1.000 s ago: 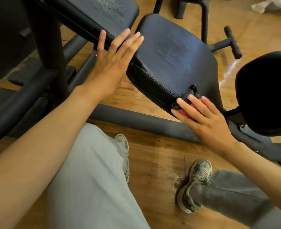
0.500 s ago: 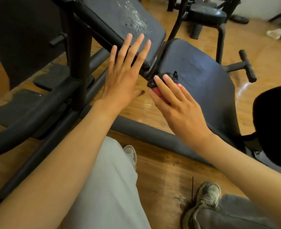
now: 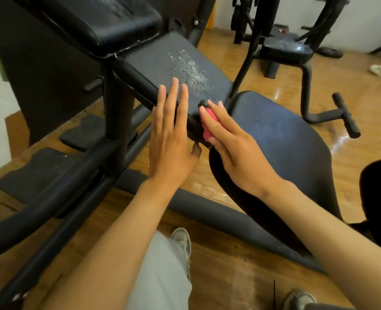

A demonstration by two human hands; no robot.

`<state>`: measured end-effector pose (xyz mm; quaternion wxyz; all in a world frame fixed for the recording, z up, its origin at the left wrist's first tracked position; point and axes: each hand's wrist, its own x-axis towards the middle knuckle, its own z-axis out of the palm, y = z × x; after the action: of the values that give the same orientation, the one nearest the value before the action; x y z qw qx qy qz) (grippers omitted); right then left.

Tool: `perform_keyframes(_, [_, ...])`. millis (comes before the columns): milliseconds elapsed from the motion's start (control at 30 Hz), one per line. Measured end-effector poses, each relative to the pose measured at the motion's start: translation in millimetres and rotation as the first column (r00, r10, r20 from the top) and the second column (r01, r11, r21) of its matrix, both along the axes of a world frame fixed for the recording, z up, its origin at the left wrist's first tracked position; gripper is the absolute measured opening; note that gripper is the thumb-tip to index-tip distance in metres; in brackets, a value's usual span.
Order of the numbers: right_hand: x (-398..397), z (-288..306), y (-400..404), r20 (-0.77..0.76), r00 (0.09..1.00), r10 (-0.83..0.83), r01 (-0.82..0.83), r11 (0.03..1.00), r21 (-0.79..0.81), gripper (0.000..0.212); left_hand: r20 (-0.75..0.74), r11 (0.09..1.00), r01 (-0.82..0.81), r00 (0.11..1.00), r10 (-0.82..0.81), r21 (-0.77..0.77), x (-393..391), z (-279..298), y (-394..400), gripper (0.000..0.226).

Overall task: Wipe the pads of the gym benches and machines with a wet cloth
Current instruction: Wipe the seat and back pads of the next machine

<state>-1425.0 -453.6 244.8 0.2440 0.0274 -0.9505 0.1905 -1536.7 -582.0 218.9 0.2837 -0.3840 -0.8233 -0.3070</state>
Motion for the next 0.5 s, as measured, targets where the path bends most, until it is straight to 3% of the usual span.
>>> perform_keyframes(200, [-28.9,5.1,25.4,0.053,0.990,0.134,-0.132,0.991,-0.037,0.051,0.114,0.997,0.031,0.993,-0.040,0.076,0.6,4.4,2.2,0.107])
perform_keyframes(400, [-92.6,17.2,95.5,0.090,0.989,-0.119,0.141,0.948,-0.286,0.046,0.251,0.984,0.131,0.955,-0.158,0.121,2.4,14.0,5.1,0.114])
perform_keyframes(500, [-92.9,20.5,77.9,0.057,0.993,-0.107,0.119,0.950,-0.290,0.045,0.238,0.983,0.158,0.955,-0.176,0.092,-2.4,18.1,-5.4,0.115])
